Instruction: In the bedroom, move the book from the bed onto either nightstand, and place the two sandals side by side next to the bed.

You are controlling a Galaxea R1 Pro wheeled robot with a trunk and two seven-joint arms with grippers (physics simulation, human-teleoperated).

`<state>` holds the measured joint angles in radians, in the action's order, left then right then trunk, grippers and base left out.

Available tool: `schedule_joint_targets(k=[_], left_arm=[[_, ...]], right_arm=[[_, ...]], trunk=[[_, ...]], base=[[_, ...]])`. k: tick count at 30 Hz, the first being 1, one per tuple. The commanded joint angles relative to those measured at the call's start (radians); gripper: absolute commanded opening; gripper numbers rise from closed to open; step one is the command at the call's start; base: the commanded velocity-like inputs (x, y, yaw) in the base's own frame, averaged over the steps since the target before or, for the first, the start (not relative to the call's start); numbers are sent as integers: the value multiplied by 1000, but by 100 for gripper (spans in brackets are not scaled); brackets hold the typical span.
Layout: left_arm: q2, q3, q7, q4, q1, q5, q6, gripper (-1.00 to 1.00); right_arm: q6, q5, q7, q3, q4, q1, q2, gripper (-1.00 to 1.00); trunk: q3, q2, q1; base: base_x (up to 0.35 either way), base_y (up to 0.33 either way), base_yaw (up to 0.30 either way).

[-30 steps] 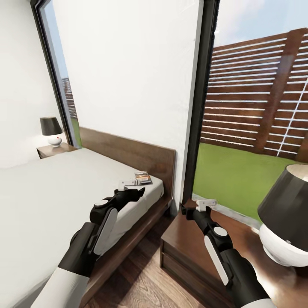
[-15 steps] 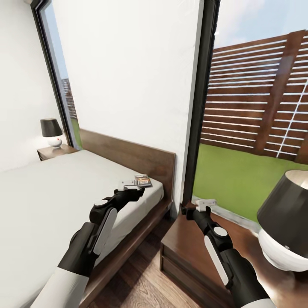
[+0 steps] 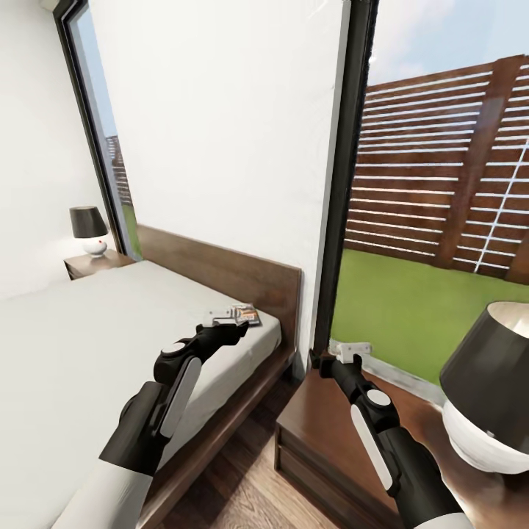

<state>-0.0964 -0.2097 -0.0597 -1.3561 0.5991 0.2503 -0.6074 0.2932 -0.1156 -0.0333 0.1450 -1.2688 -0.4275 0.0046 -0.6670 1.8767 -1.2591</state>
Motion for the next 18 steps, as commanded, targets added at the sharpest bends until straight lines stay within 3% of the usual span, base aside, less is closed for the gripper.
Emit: schedule_joint_targets(k=[1, 18], left_arm=[[0, -1, -6, -1, 1, 10, -5, 100], [-5, -3, -6, -6, 1, 10, -8, 100]], right_arm=[[4, -10, -4, 1, -1, -1, 0, 100], [4, -10, -4, 1, -1, -1, 0, 100]], trunk=[[2, -7, 4], [55, -126, 69]], base=[[0, 0, 0], [0, 0, 0]])
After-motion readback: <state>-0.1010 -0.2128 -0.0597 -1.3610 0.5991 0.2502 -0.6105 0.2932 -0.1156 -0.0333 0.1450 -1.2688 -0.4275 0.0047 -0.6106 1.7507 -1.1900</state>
